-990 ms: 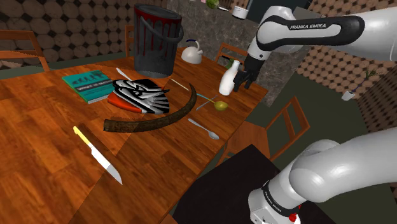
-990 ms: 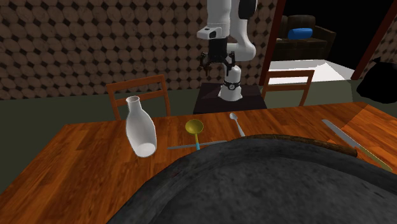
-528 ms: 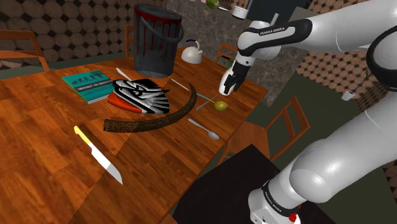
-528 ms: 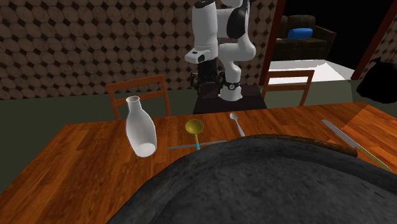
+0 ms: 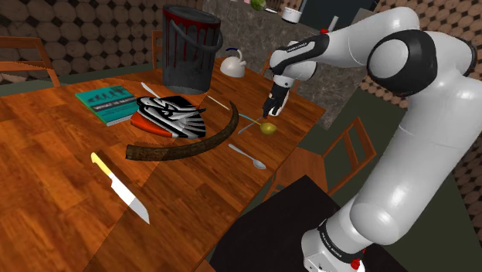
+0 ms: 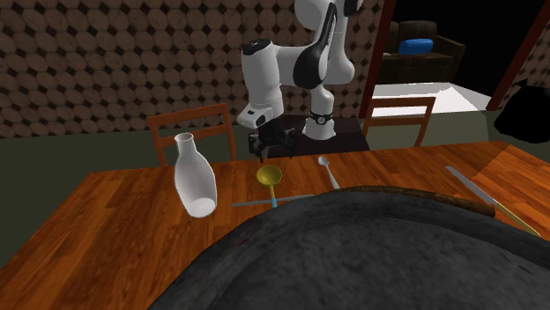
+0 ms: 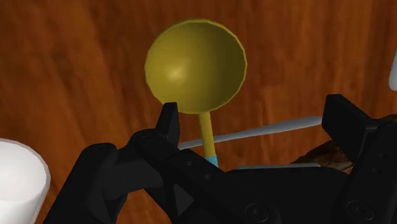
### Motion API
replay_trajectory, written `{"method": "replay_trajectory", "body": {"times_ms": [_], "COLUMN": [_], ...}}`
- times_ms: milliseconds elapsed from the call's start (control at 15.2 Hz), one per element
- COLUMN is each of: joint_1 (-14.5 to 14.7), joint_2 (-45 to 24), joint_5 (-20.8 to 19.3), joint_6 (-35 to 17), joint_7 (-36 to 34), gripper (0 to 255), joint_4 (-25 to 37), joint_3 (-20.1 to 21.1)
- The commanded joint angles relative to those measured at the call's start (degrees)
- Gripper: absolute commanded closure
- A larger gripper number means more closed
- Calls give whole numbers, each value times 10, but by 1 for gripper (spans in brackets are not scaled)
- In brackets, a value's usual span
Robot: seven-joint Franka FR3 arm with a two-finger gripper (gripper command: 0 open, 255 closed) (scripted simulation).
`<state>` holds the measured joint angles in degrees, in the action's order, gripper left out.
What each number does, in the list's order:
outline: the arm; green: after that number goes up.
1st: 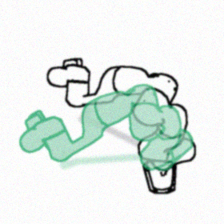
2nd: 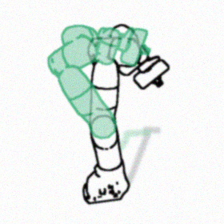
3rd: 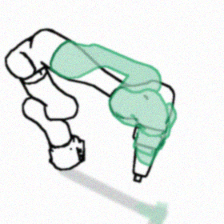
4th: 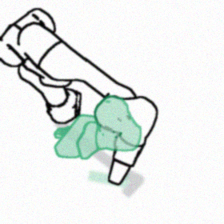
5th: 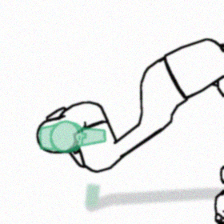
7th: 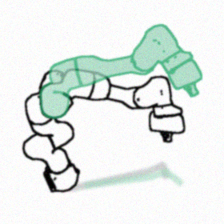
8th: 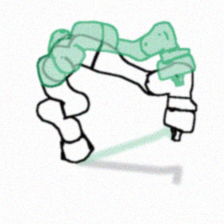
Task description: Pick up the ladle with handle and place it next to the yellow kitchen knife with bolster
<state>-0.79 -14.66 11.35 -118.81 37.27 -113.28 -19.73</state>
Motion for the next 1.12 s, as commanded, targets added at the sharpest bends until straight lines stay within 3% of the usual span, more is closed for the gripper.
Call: {"method": "replay_trajectory", "body": {"times_ms": [0, 330, 792, 1056], "joint_1": [-10, -39, -38, -38], "joint_2": [-51, -161, -184, -184], "joint_5": [21, 55, 67, 67], "joint_6": [5, 23, -25, -25], "joint_7": [25, 69, 77, 77], "gripper": [0, 0, 0, 0], "joint_4": [44, 149, 123, 123], "joint_3": [7, 28, 36, 36]}}
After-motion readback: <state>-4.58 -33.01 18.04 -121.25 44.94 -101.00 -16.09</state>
